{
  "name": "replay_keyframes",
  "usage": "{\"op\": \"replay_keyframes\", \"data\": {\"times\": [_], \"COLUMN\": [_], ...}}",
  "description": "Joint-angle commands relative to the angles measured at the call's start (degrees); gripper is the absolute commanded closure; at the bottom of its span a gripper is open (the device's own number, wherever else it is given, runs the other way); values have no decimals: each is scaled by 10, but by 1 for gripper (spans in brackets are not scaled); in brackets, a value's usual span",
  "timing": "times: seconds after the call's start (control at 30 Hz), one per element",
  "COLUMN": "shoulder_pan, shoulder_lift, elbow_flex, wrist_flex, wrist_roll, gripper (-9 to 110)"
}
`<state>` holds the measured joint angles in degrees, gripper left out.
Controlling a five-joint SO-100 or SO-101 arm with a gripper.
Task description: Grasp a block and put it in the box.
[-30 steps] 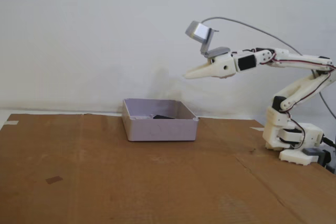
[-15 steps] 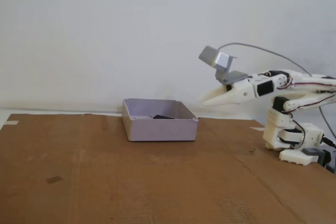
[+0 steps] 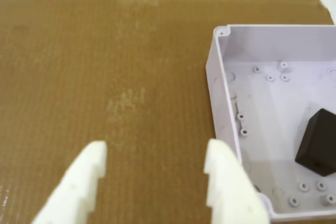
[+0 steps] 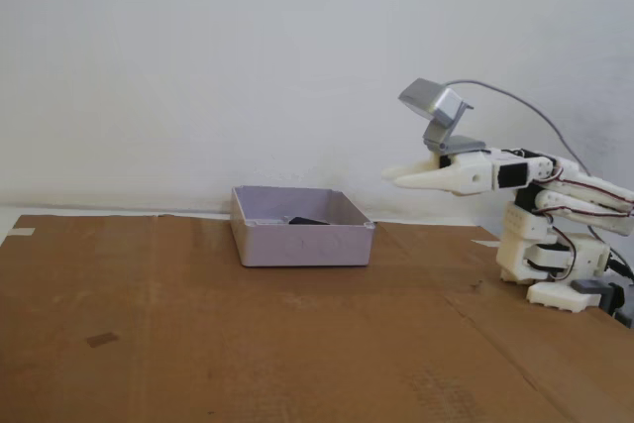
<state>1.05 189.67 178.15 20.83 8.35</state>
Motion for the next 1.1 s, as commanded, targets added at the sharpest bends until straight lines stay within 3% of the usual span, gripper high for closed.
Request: {"op": "replay_keyframes", "data": {"times": [0.0, 0.53, 1.07], "shoulder_pan": [3, 4, 2], "shoulder_lift": [50, 54, 54], "elbow_flex": [22, 21, 21], "wrist_flex": [55, 167, 323], "wrist_roll": [-5, -5, -5], "gripper": [79, 101, 102]}}
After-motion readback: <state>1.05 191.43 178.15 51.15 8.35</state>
